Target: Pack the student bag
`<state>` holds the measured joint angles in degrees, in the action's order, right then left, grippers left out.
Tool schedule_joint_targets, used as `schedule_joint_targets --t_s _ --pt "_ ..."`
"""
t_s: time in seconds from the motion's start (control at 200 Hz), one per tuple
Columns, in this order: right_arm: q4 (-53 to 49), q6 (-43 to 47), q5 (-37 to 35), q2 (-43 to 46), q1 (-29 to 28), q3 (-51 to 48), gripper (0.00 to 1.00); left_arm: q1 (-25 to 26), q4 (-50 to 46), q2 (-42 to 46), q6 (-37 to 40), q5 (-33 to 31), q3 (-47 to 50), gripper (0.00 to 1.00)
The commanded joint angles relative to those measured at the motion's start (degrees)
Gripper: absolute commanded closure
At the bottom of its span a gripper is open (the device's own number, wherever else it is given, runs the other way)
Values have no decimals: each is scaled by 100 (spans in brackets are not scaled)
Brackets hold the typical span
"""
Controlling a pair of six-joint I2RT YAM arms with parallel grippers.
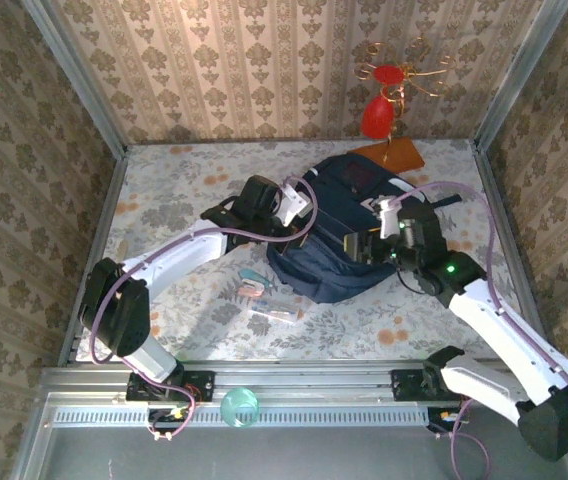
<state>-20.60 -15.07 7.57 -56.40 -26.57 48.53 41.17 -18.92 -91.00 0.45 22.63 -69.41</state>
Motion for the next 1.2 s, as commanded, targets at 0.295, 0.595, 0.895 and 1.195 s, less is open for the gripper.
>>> schedule_joint_targets --t_s 0.295,0.595,0.895,1.195 --pt "777 1461 -642 -1421 -516 687 43 76 310 518 -83 399 -139 100" --pt "762 1559 -849 -1992 -528 829 59 84 283 535 -45 322 -104 100" --pt "571 1416 -1248 -1399 -438 359 100 -179 24 575 -18 -43 -30 100" --pt "463 852 -925 -427 -70 -406 100 -851 73 488 -179 161 18 100"
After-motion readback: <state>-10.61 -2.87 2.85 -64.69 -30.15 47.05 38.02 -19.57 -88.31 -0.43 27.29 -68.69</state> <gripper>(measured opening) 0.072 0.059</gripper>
